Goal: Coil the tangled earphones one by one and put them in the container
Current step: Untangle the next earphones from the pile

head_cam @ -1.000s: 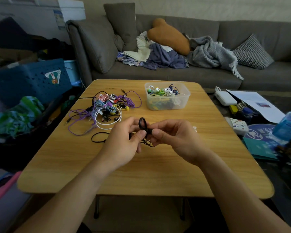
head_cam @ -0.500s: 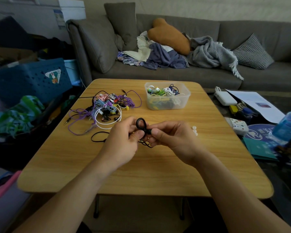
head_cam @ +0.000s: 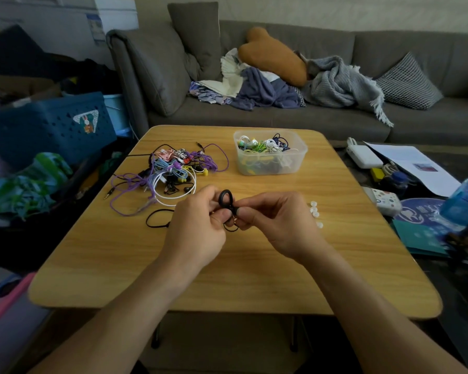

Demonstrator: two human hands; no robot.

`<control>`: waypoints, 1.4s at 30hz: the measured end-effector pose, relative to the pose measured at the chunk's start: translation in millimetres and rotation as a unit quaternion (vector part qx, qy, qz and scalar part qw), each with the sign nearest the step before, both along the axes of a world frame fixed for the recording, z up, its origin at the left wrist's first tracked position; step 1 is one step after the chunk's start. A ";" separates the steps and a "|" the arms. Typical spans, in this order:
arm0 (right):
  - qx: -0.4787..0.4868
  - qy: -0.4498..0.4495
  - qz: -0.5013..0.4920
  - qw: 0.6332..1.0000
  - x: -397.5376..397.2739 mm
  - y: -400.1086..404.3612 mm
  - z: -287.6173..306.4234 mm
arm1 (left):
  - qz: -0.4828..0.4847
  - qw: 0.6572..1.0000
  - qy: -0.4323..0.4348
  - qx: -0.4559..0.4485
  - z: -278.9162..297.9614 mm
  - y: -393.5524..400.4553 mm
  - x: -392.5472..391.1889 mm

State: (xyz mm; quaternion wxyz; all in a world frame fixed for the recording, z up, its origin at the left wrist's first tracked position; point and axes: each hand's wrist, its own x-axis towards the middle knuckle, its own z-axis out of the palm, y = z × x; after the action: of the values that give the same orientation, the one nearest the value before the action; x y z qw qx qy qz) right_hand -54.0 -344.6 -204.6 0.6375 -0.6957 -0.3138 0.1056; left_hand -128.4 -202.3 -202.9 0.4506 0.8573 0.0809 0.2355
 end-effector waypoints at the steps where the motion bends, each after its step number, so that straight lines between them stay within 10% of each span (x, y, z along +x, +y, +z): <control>1: -0.017 -0.024 -0.015 0.999 0.2 1.0 0.2 | -0.003 1.000 0.001 -0.003 0.2 -0.1 -0.4; 5: -0.047 -0.057 -0.038 0.997 2.1 0.9 -0.6 | -0.013 1.000 0.010 -0.009 1.3 0.7 -2.6; 14: 0.120 0.418 0.082 0.897 -2.8 -3.6 4.3 | -0.004 0.997 -0.063 0.049 4.2 -7.1 -2.6; 28: 0.087 0.209 0.038 0.973 1.1 -2.2 -1.5 | -0.004 0.999 -0.035 0.027 1.4 2.2 1.0; 42: 0.063 0.207 0.055 0.975 -0.3 -3.1 0.0 | -0.009 0.999 -0.023 0.029 2.1 1.7 0.2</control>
State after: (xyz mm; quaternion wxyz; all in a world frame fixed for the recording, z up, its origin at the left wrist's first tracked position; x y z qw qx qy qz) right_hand -54.4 -347.7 -204.6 0.7246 -0.5984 -0.2193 0.2623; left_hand -128.2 -200.6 -200.8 0.4292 0.8651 0.0558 0.2534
